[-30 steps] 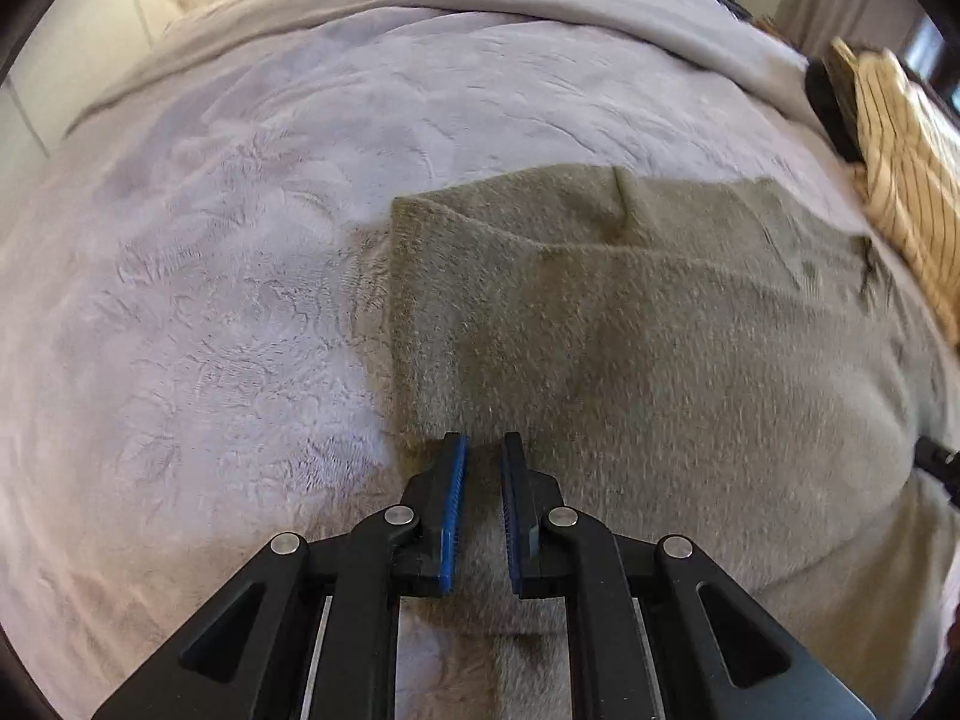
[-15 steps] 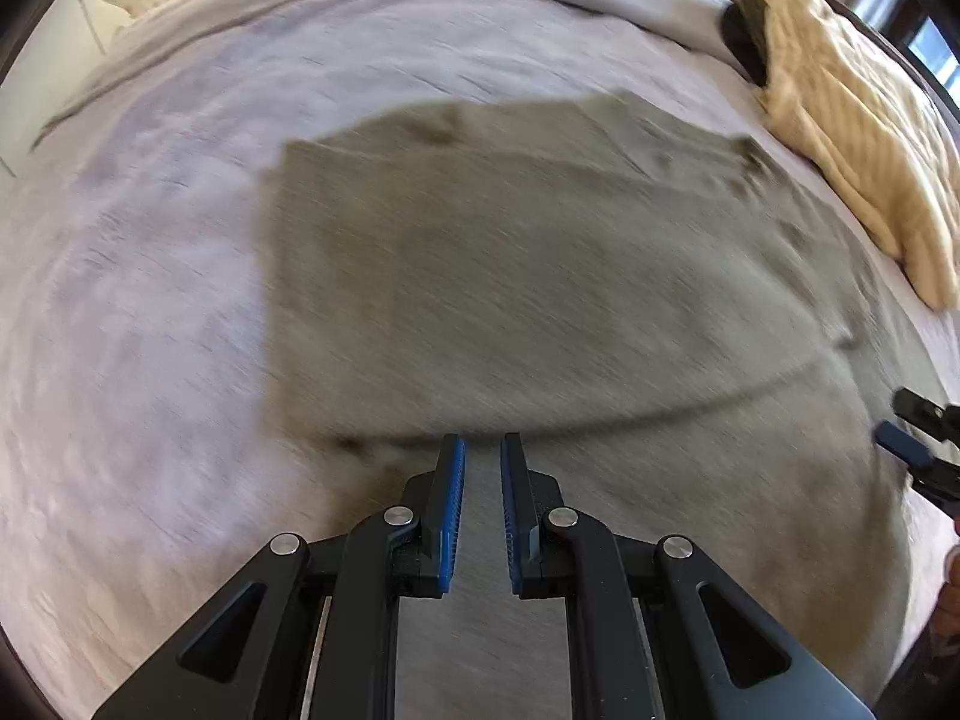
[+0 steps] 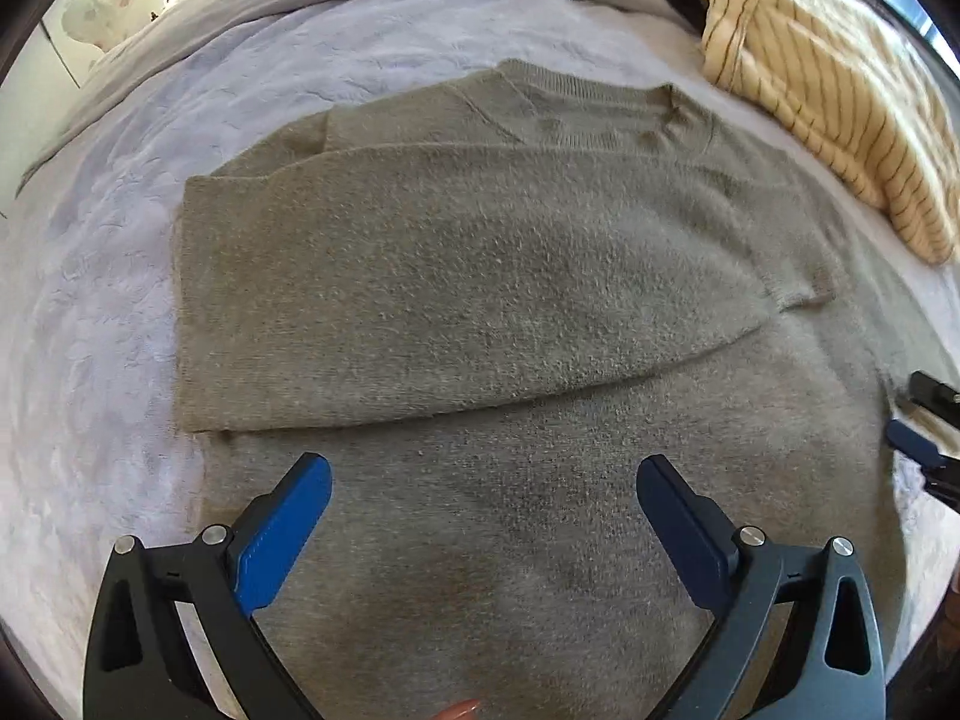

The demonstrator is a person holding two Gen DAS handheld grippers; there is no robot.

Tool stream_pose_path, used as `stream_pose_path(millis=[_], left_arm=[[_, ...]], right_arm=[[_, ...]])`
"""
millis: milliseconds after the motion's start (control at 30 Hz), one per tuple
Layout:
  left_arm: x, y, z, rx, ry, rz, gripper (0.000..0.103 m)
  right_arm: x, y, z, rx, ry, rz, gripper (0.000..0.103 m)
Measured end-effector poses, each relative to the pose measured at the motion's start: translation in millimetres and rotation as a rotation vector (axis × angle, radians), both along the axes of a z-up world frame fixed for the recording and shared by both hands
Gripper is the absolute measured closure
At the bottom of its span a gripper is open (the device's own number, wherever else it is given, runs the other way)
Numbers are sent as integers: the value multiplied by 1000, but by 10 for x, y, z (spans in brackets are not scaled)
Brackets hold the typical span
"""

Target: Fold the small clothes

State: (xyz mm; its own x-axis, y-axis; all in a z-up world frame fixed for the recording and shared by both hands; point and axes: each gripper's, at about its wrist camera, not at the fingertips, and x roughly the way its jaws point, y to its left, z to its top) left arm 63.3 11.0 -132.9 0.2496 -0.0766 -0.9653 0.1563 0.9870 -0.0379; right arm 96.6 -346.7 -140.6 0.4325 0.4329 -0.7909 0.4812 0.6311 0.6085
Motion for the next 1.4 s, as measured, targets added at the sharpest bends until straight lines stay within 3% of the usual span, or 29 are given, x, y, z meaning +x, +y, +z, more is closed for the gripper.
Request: stream_pose_path(millis=[233, 367, 733, 1167, 1400], left_arm=[[49, -189, -145, -23, 82, 3, 1], [37, -392, -176, -37, 101, -56, 1], [82, -973, -133, -77, 86, -91, 1], [124, -1781, -78, -72, 75, -165, 1], [189, -2052, -128, -60, 72, -170, 1]], right_arm=[[-131, -303, -32, 8, 12, -61, 38], [-262, -553, 21, -13, -3, -102, 38], [-758, -1493, -63, 49, -7, -362, 38], [-1035, -1822, -31, 100, -63, -441, 38], [-1510, -2138, -1, 71, -77, -592, 38]])
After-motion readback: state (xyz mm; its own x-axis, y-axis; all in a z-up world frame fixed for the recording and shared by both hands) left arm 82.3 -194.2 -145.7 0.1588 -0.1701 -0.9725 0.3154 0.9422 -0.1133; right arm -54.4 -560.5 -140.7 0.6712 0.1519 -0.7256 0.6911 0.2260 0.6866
